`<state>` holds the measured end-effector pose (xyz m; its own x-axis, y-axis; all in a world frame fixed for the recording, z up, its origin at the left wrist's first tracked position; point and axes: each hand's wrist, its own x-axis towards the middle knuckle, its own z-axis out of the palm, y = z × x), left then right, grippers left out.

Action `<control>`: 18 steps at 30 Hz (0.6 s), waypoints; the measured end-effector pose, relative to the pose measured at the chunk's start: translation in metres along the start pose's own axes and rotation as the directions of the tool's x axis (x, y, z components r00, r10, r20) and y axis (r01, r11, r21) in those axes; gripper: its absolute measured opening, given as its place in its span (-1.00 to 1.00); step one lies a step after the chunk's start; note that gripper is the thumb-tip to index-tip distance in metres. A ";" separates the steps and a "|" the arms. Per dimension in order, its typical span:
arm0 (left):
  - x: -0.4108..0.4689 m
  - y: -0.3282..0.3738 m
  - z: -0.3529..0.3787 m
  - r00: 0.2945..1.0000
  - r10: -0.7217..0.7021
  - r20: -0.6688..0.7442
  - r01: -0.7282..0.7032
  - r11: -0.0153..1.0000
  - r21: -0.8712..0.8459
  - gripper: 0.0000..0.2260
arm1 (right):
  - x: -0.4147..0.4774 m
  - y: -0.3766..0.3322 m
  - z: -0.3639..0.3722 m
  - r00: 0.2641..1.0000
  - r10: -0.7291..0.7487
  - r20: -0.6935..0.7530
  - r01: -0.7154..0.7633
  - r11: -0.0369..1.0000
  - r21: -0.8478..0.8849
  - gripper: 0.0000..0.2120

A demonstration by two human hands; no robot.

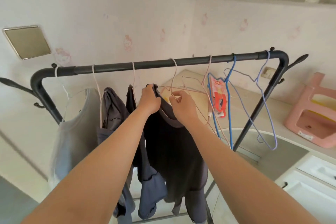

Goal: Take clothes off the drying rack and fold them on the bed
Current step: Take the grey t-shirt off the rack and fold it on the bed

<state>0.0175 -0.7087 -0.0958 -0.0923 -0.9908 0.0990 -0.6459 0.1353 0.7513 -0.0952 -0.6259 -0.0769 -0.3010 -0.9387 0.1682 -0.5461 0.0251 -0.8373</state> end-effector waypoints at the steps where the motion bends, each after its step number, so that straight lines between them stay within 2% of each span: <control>1: 0.010 -0.003 -0.003 1.000 0.018 0.010 -0.018 0.999 0.030 -0.45 | 0.001 -0.001 0.004 1.000 0.012 -0.024 -0.011 1.000 0.007 -0.74; 4: 0.032 -0.009 -0.005 0.995 0.078 0.069 -0.086 0.989 0.123 -0.41 | 0.006 -0.002 0.007 0.996 0.055 -0.066 -0.053 0.998 0.032 -0.74; 9: 0.043 -0.014 0.004 0.981 0.134 0.142 -0.149 0.983 0.105 -0.51 | 0.012 -0.010 0.003 0.990 0.137 -0.017 -0.134 0.981 0.138 -0.75; 13: 0.047 -0.019 0.006 0.963 0.204 0.174 -0.224 0.969 0.103 -0.62 | 0.014 -0.009 0.001 0.981 0.157 -0.112 -0.139 0.978 0.154 -0.84; 15: 0.047 -0.018 0.004 0.961 0.238 0.138 -0.248 0.967 0.059 -0.66 | 0.012 -0.012 -0.004 0.981 0.138 -0.136 -0.120 0.983 0.137 -0.83; 18: 0.046 -0.015 0.001 0.957 0.290 0.001 -0.290 0.957 -0.022 -0.78 | 0.009 -0.021 -0.017 0.986 0.082 -0.148 -0.070 0.994 0.081 -0.78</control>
<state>0.0224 -0.7559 -0.1033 -0.2764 -0.9088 0.3124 -0.5748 0.4169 0.7041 -0.0991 -0.6289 -0.0489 -0.4570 -0.8722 0.1742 -0.4583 0.0631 -0.8866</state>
